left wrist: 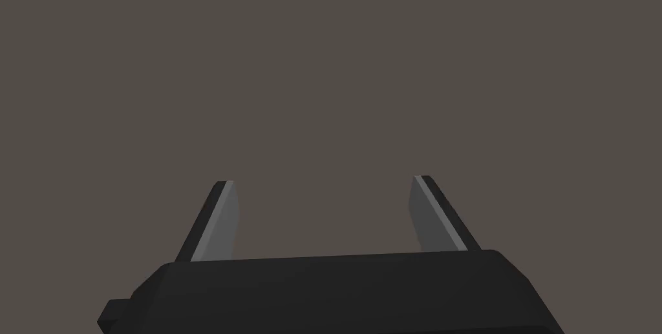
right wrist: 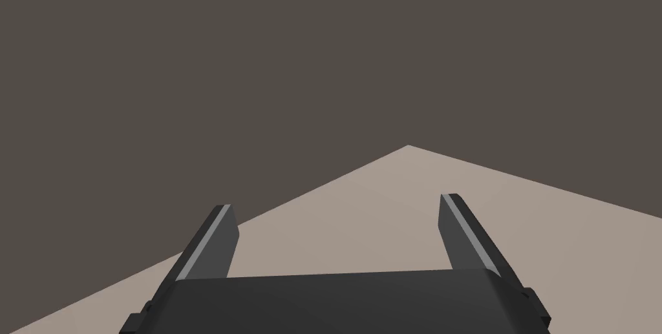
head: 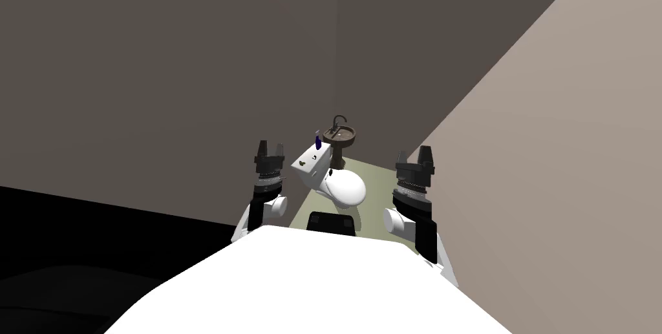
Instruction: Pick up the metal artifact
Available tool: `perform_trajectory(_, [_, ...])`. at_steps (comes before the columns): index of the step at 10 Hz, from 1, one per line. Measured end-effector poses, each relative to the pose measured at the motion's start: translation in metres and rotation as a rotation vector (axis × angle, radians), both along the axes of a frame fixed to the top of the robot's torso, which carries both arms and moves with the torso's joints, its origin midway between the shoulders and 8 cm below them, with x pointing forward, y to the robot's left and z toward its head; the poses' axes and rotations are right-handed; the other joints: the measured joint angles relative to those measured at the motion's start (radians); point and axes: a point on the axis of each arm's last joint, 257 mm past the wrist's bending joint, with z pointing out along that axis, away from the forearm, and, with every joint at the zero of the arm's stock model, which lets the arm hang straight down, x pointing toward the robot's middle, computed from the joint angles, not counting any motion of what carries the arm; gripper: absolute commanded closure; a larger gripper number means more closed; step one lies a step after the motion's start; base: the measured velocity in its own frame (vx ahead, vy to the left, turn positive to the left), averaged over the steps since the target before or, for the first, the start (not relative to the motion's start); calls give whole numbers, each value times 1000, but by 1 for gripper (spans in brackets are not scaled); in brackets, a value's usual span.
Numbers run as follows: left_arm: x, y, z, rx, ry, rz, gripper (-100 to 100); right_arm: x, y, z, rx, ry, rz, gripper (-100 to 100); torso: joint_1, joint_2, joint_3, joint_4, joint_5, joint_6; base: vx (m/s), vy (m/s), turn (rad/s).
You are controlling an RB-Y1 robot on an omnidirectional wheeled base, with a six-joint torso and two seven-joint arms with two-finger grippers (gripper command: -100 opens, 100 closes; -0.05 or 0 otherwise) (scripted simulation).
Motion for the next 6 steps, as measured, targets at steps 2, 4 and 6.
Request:
perform_trajectory(2, [13,-8,-14,14,31,-31,-100,0,0,0,0,0,0,0,-2,1,1,0,0,0,-31,-34,-1])
perform_trajectory(4, [30,-17,-31,23,63,-58,-100,0,0,0,0,0,0,0,-2,1,1,0,0,0,-25,-29,-3])
perform_trajectory(6, [42,-27,-47,32,102,-86,-100,0,0,0,0,0,0,0,-2,2,1,0,0,0,-29,-36,-1])
